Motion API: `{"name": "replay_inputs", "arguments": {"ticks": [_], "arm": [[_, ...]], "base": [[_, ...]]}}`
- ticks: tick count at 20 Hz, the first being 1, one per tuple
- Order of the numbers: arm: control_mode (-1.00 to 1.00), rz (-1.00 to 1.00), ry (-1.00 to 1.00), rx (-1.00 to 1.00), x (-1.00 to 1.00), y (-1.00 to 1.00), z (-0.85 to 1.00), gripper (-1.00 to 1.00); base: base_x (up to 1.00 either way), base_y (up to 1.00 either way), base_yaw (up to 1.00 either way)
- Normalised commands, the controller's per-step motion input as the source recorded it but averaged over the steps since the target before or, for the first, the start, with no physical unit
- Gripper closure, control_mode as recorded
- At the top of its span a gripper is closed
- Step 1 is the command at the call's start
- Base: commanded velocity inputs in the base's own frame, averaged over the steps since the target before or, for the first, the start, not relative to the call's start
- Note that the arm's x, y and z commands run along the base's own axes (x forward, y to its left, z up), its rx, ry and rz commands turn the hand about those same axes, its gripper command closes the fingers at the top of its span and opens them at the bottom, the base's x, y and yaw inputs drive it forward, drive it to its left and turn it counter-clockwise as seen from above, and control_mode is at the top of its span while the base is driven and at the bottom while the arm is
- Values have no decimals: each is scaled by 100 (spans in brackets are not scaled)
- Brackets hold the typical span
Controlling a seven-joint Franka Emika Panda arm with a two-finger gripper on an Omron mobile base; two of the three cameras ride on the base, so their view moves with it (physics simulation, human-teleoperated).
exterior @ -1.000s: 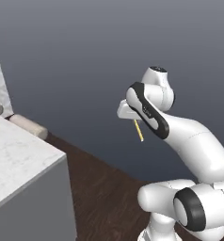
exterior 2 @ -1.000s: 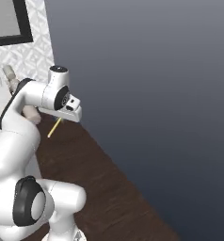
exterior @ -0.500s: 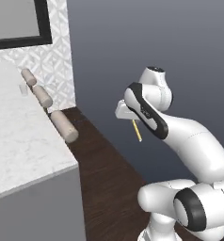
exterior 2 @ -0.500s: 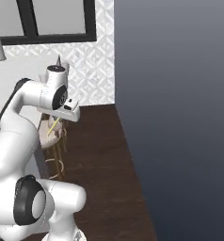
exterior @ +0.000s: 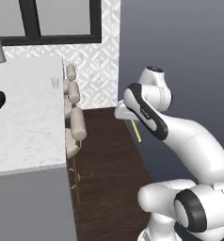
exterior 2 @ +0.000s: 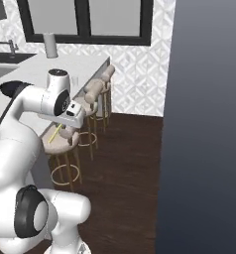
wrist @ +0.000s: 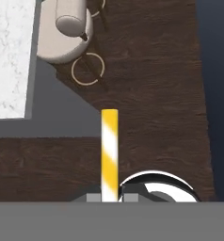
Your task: Take a straw from the drawer in front and place it inside the glass cup on the dining counter.
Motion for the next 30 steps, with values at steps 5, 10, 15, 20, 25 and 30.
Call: {"name": "replay_inputs", "arguments": {"ticks": [5, 10, 15, 20, 25, 30], "arm": [[100, 0, 0, 0, 0, 0, 0, 100], [100, 0, 0, 0, 0, 0, 0, 100], [100, 0, 0, 0, 0, 0, 0, 100], [100, 0, 0, 0, 0, 0, 0, 100], [100, 0, 0, 0, 0, 0, 0, 100], [100, 0, 0, 0, 0, 0, 0, 100]], "base": [[53, -76, 53], [51, -80, 52], [45, -83, 51], [45, -85, 50], [48, -87, 47], [61, -91, 45]]}}
